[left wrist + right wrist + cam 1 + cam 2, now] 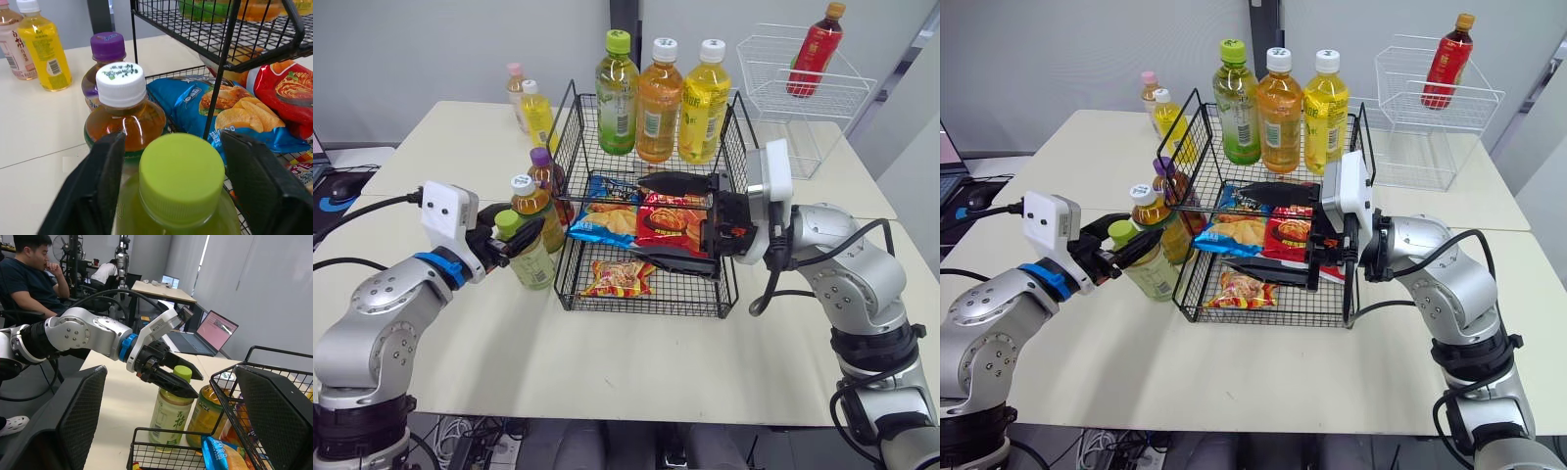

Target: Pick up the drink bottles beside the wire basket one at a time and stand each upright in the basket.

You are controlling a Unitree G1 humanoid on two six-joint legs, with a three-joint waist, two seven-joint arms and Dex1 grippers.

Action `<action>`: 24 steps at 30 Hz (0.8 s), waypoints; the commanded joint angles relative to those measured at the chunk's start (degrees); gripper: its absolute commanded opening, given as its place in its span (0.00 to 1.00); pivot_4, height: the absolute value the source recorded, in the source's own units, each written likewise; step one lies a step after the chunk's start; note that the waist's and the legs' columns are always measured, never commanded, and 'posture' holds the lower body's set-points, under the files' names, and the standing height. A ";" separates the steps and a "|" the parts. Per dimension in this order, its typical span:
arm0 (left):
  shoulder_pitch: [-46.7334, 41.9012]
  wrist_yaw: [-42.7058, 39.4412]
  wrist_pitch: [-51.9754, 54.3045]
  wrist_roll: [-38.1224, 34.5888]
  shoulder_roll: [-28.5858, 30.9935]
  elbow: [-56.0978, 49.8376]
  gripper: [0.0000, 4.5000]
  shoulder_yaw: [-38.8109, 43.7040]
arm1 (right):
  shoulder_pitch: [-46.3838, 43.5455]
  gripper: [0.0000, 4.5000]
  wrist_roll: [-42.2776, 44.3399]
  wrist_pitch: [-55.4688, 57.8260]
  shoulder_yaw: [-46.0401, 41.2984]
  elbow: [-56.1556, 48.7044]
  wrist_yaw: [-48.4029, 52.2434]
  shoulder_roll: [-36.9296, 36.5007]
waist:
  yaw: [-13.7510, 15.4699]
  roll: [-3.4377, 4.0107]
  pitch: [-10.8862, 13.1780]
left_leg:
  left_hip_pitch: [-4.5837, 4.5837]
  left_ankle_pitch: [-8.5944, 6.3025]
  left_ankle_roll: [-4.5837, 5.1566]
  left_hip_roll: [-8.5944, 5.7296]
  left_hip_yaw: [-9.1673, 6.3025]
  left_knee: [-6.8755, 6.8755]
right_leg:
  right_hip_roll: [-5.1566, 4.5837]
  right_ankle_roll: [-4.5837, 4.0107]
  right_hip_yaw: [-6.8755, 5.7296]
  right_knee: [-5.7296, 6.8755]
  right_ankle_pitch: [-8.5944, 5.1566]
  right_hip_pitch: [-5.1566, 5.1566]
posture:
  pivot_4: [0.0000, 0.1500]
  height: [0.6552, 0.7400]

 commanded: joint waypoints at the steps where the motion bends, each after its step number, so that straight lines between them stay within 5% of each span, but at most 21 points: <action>1: 0.11 0.28 -0.05 0.29 0.27 -0.96 0.43 0.78 | -0.19 1.00 0.42 -0.43 -1.52 -1.38 -0.30 -0.25 | 0.02 0.01 0.00 | 0.02 0.00 0.00 0.00 0.01 0.00 | 0.00 0.00 0.01 0.00 0.00 0.01 | 1.00 1.00; 3: 0.34 0.47 0.11 0.25 0.17 -1.01 0.32 0.97 | -0.12 1.00 0.37 -0.52 -1.48 -1.36 -0.26 -0.21 | 0.00 0.01 0.00 | 0.02 0.00 0.00 0.00 0.01 0.00 | 0.00 0.00 0.02 0.00 0.00 0.01 | 1.00 1.00; 15: -0.34 -2.12 0.02 -2.49 1.96 -1.14 0.31 4.37 | -0.34 1.00 0.11 -0.91 -1.37 -0.77 -0.41 0.39 | -0.05 0.01 0.00 | 0.01 0.00 0.00 0.00 0.01 -0.01 | 0.00 0.00 0.02 0.00 0.00 0.00 | 1.00 1.00; 24: -7.62 -12.42 10.61 -16.68 15.91 4.34 0.31 15.95 | -1.06 1.00 -0.42 -2.07 -1.73 0.27 -1.37 2.20 | -0.04 0.00 0.03 | -0.10 0.00 0.00 0.00 -0.03 -0.01 | 0.01 0.01 -0.05 -0.05 0.00 -0.08 | 1.00 1.00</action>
